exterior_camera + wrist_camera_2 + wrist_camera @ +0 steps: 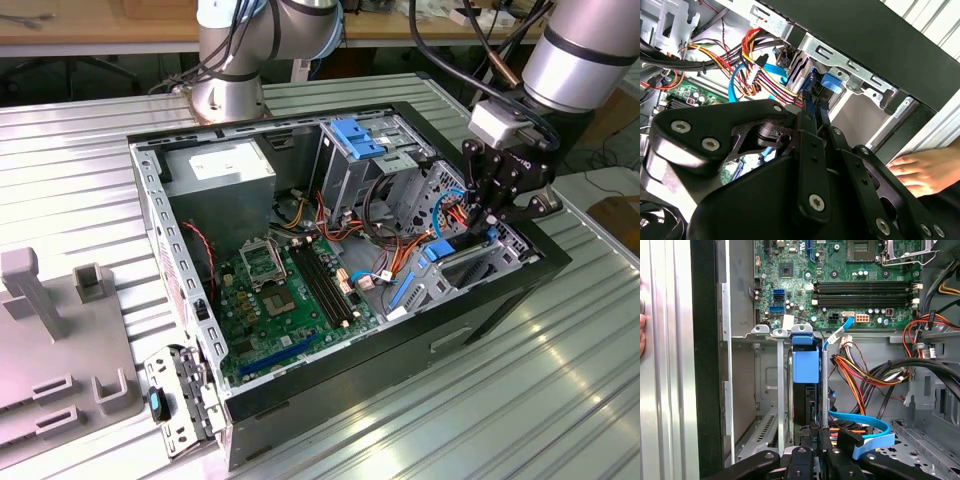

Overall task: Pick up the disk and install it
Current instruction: 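Insert the disk into the insertion slot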

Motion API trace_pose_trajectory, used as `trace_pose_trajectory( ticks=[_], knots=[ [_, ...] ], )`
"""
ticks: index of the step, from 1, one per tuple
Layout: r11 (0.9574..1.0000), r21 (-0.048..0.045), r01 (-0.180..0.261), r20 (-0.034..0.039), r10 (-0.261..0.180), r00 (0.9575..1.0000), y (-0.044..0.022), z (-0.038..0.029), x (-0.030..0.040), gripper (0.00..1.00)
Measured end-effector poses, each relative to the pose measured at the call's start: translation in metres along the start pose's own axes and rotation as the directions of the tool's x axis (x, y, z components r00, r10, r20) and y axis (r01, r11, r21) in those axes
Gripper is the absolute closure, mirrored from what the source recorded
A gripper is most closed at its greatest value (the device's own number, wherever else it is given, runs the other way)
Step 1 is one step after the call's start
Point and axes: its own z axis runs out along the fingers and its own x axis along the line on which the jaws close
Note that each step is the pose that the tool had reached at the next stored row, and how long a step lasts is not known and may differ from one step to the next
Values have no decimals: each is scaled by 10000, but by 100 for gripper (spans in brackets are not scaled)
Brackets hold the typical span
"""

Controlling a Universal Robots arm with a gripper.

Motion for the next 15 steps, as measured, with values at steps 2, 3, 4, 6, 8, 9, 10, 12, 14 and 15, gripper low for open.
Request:
trace_pose_trajectory(
  ticks=[2, 3, 4, 6, 8, 9, 10, 12, 14, 15],
  knots=[
    [10000, 0, 0, 0, 0, 10000, 0, 1, 0, 83],
    [10000, 0, 0, 1, 0, 10000, 0, 0, 0, 83],
    [10000, 0, 1, -12, -1, 10000, 0, -6, 0, 83],
    [10000, -1, 3, -48, -3, 10000, -1, -14, -1, 83],
    [10000, 0, 3, -56, -3, 10000, -1, -15, -1, 83],
    [10000, 0, 3, -59, -3, 10000, -1, -16, -1, 83],
    [10000, 0, 3, -59, -3, 10000, -1, -16, -1, 83],
    [10000, 0, 4, -60, -4, 10000, -1, -16, -1, 83],
    [10000, 0, 3, -59, -3, 10000, -1, -16, 1, 83],
    [10000, 0, 3, -59, -3, 10000, -1, -15, 1, 83]
  ],
)
